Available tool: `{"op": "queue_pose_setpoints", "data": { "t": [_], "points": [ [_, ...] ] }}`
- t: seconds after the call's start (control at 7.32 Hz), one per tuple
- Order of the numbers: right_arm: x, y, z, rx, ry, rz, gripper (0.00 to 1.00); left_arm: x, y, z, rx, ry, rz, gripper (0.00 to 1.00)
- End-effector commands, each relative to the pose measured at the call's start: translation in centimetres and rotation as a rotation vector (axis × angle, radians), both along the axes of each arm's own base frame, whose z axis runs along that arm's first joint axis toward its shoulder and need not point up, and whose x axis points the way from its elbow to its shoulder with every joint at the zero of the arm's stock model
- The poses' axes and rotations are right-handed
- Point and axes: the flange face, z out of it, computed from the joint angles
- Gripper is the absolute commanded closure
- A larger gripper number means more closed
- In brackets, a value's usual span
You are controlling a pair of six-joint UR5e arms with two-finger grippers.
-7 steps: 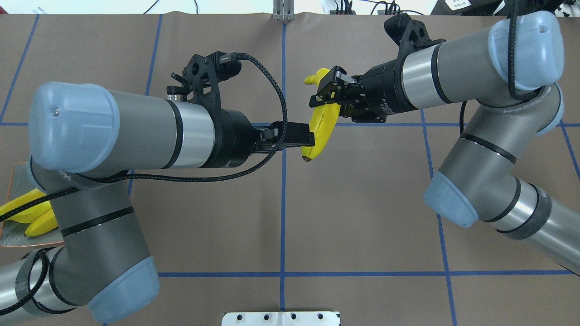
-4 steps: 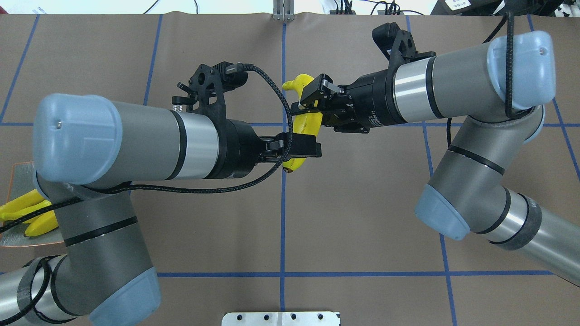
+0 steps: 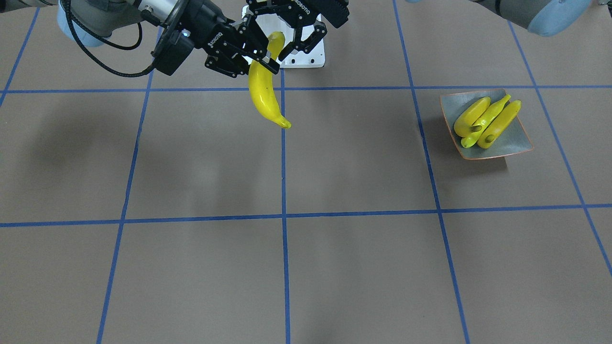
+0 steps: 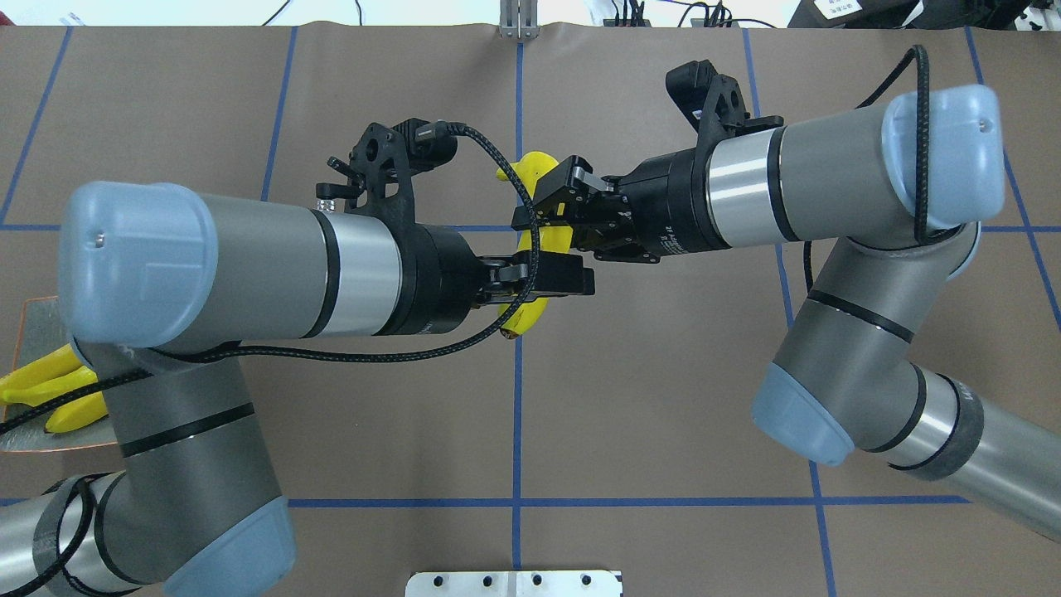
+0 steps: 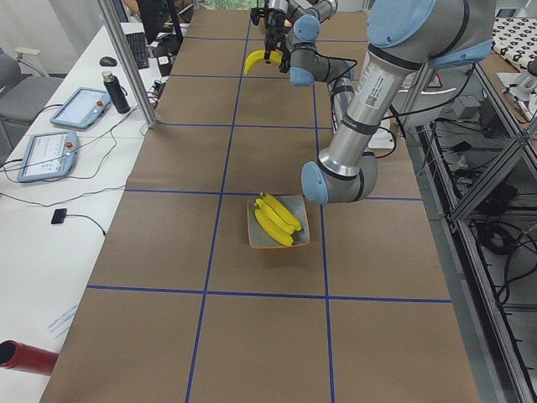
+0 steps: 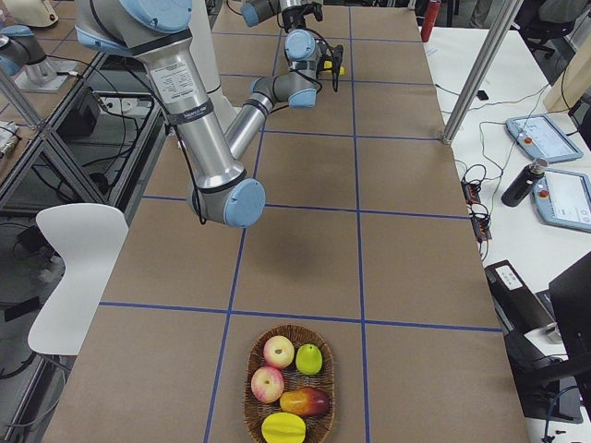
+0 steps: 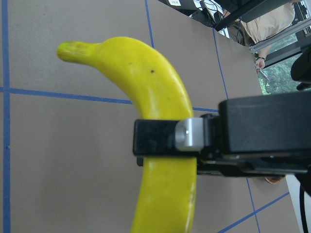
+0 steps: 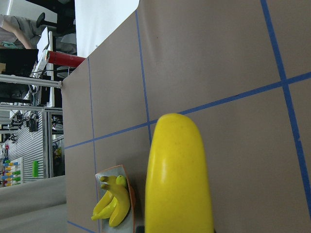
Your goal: Transfer all bananas from basket to plate
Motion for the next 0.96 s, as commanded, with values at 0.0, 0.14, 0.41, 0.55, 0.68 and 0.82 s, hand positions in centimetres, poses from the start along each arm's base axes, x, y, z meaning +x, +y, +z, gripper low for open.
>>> {"op": "queue_pose_setpoints", "data": {
  "t": [0.0,0.14,0.41,0.55,0.68,0.82],
  "points": [
    [-0.3,0.6,-0.3,0.014,-0.014,0.007,1.00,-0.1,0.1,-0.1,-0.001,0.013,0.000,1.00],
    [-0.1,0.7,-0.7,0.027,-0.030,0.007,0.82,0.0,0.0,0.2,-0.004,0.008,-0.002,1.00],
    [0.1,0.5,-1.0,0.039,-0.034,0.043,0.00,0.0,0.0,0.3,-0.006,0.004,-0.002,1.00],
    [0.2,0.3,-0.8,0.083,-0.021,0.053,0.00,0.1,0.0,0.5,-0.010,-0.004,-0.002,1.00],
    [0.8,-0.4,-0.3,0.116,-0.001,0.069,0.00,0.1,-0.1,0.9,-0.017,-0.014,-0.002,1.00],
    [2.2,-2.0,0.5,0.103,0.026,0.097,0.00,0.2,-0.2,1.8,-0.042,-0.029,-0.002,1.00]
  ]
}}
